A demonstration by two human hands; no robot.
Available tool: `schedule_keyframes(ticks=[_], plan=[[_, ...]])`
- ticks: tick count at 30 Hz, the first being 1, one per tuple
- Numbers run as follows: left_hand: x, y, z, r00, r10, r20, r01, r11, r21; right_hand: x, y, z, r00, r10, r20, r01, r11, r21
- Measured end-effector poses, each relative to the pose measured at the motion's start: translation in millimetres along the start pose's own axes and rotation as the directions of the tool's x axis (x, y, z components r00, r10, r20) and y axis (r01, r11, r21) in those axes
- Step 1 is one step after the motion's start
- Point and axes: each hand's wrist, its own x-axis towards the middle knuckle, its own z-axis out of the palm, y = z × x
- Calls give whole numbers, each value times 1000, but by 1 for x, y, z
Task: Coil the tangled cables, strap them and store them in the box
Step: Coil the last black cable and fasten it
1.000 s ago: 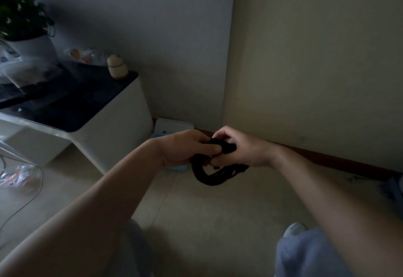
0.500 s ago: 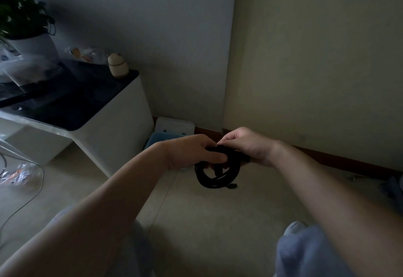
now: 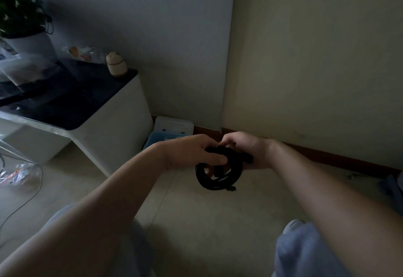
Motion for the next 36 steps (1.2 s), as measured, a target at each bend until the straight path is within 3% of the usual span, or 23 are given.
schedule_keyframes(ticks=[4,8,12,19,28,36], plan=[[-2,1,-2,998,43,-47,-43,999,9,-2,-4,-4,985,-152,-75,149,988,-42],[-2,1,-3,997,25,-67,-23,999,30,-6,-1,-3,979,-203,-30,201,977,-70],[-1,-1,1,999,-2,-52,6,997,78,-7,-3,-3,946,-288,-148,263,950,-169],[3,0,5,996,-29,-80,38,993,109,-11,-7,-7,943,-249,-221,215,962,-167],[5,1,12,995,-46,-83,60,983,172,-17,-12,-7,969,-140,-203,92,969,-228],[6,0,12,993,-47,-105,65,984,168,-23,-15,-9,965,-225,-135,201,964,-172]])
